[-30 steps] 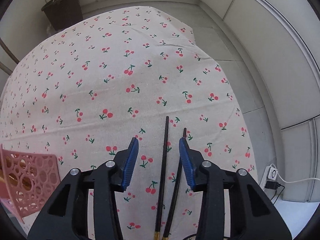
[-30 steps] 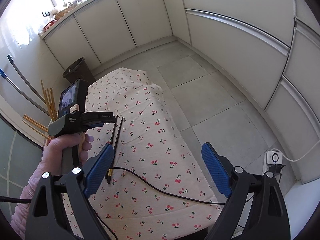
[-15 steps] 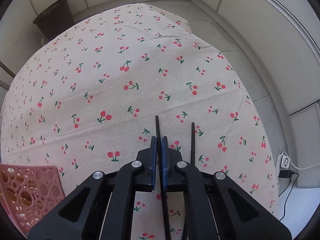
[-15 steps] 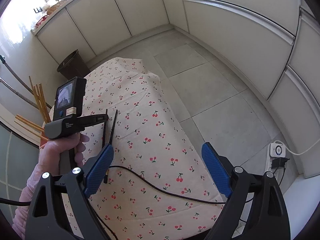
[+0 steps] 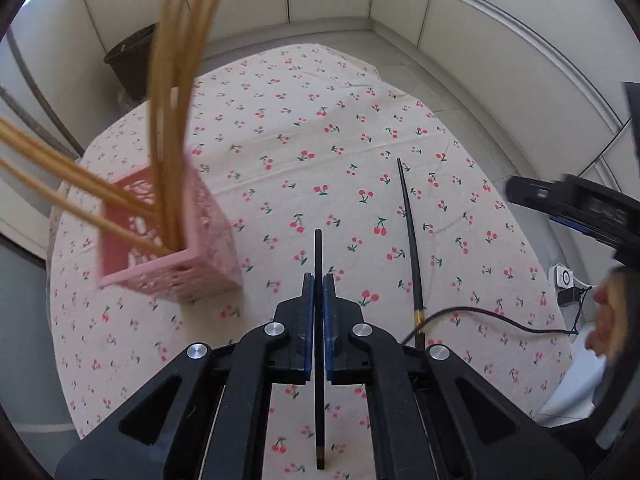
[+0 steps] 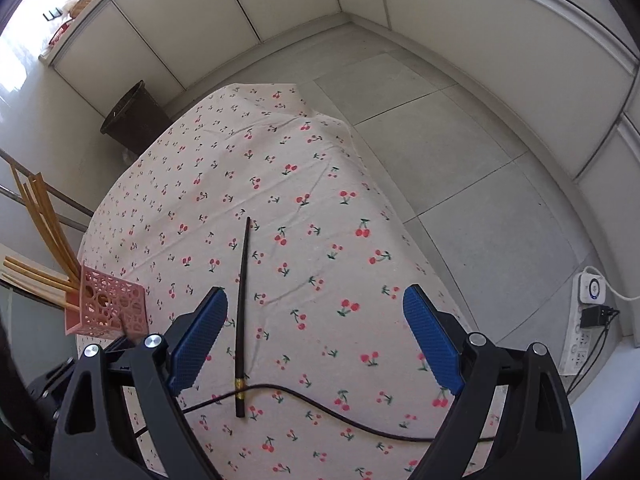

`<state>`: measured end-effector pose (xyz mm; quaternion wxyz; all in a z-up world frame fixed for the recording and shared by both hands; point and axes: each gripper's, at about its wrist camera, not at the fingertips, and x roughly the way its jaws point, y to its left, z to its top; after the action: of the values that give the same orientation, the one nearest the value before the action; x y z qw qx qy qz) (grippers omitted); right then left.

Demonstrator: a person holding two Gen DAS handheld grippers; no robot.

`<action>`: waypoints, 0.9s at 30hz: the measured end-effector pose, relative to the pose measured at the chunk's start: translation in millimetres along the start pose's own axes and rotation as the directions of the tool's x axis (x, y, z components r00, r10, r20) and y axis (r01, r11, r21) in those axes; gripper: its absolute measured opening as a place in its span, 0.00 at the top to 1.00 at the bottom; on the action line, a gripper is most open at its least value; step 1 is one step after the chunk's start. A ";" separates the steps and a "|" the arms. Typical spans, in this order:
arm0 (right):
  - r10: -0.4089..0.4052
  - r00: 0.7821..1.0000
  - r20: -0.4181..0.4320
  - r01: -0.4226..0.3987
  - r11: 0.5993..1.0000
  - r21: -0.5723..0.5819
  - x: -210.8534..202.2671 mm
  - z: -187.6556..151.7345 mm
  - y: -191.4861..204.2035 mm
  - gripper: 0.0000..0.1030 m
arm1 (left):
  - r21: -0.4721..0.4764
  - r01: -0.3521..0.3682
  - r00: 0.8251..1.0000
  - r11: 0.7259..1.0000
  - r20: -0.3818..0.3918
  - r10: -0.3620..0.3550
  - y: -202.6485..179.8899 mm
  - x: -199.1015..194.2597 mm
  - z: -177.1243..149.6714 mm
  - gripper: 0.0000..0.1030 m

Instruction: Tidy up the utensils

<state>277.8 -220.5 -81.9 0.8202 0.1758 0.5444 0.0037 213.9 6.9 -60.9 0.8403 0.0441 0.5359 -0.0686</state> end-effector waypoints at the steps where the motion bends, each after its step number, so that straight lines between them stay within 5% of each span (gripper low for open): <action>1: 0.003 1.000 -0.011 -0.003 1.000 0.000 7.7 2.1 4.8 0.15 | -0.012 -0.001 1.000 1.000 0.022 0.001 3.4 -13.4 -5.0 0.97; 12: -0.074 0.997 -0.016 0.074 0.997 -0.031 73.4 25.2 37.4 0.19 | -0.127 0.053 0.976 0.991 0.215 -0.025 45.8 -97.2 -34.2 0.97; 18: -0.106 0.994 -0.007 0.104 0.988 -0.114 96.5 22.5 62.0 0.39 | -0.128 0.075 0.969 0.989 0.244 -0.042 49.4 -109.9 -36.7 0.97; 21: -0.138 0.990 0.041 0.143 0.974 -0.176 100.4 17.7 76.4 0.62 | -0.116 0.083 0.964 0.990 0.260 -0.051 48.3 -120.1 -39.0 0.97; 23: -0.117 0.992 0.045 0.124 0.974 -0.192 103.1 17.1 80.1 0.94 | -0.112 0.081 0.962 0.990 0.269 -0.048 48.2 -123.4 -41.5 0.97; 27: -0.039 0.999 0.029 0.044 0.984 -0.174 97.2 12.6 77.0 0.96 | -0.125 0.084 0.961 0.989 0.272 -0.047 57.8 -125.7 -44.6 0.97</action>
<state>343.0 -132.6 -141.7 0.8393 0.0920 0.5349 0.0320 131.0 79.1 34.4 0.9034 -0.0403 0.4219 -0.0652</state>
